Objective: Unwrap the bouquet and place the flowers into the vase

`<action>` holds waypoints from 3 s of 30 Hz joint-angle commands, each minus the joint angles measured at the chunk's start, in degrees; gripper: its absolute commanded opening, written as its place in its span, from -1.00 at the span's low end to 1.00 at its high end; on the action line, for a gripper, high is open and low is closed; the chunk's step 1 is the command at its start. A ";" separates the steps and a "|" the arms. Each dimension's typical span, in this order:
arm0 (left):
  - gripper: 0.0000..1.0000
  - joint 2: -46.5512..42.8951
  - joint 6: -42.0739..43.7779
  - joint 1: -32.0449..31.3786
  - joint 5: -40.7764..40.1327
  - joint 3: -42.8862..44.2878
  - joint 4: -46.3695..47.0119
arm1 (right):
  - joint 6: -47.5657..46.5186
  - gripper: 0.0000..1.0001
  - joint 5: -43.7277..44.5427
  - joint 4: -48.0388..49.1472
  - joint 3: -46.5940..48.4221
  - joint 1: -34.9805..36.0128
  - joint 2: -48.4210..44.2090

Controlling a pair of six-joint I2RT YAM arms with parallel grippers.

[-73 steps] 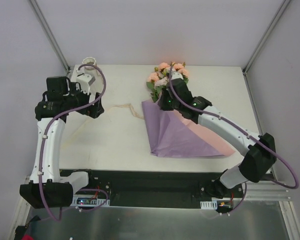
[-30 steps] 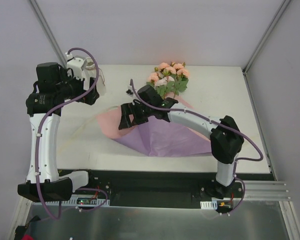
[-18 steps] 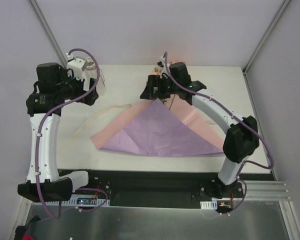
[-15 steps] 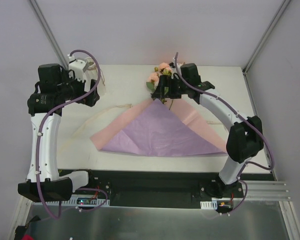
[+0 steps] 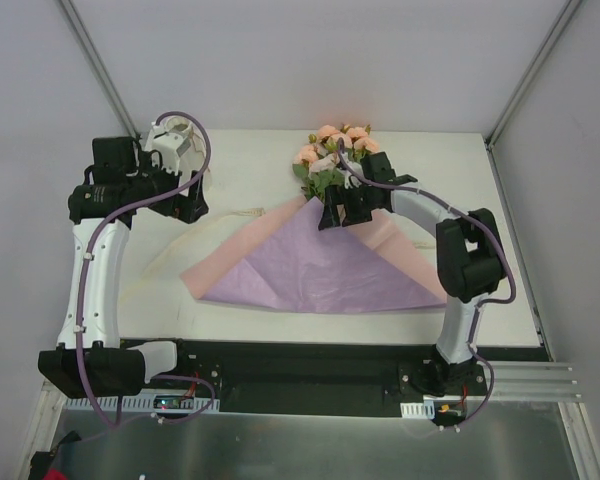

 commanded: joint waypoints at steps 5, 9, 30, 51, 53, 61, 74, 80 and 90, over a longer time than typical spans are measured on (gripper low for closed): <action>0.98 0.11 1.45 -0.45 1.68 0.31 0.13 | -8.13 0.93 0.90 2.37 3.20 -1.18 1.98; 0.98 0.46 1.80 -0.45 0.98 0.49 0.22 | -7.96 0.93 0.39 5.27 2.58 -1.80 1.62; 0.90 24.01 -2.08 -0.54 -15.65 25.53 8.57 | -1.10 -0.99 -6.58 16.70 -11.56 2.58 -19.00; 0.82 39.13 17.18 -3.88 -16.25 39.33 5.40 | -1.37 -0.56 13.37 5.80 -25.27 40.28 -44.16; 0.83 40.10 17.88 -5.44 -16.95 40.21 5.23 | 0.21 -0.56 14.17 5.71 -25.98 43.45 -44.69; 0.79 43.61 18.15 -5.46 -17.84 43.29 4.96 | 4.43 -0.17 17.25 3.08 -29.14 52.85 -50.84; 0.30 47.66 18.58 -4.41 -16.88 46.28 4.70 | -3.03 0.22 20.71 0.35 -16.50 19.58 -45.25; 0.02 49.15 19.82 -3.09 -16.87 47.42 4.09 | -4.62 0.29 8.85 4.20 -13.06 5.69 -37.60; -0.87 50.83 20.87 -2.56 -17.31 47.07 2.77 | -4.00 0.50 -18.42 6.14 -4.54 -9.19 -11.31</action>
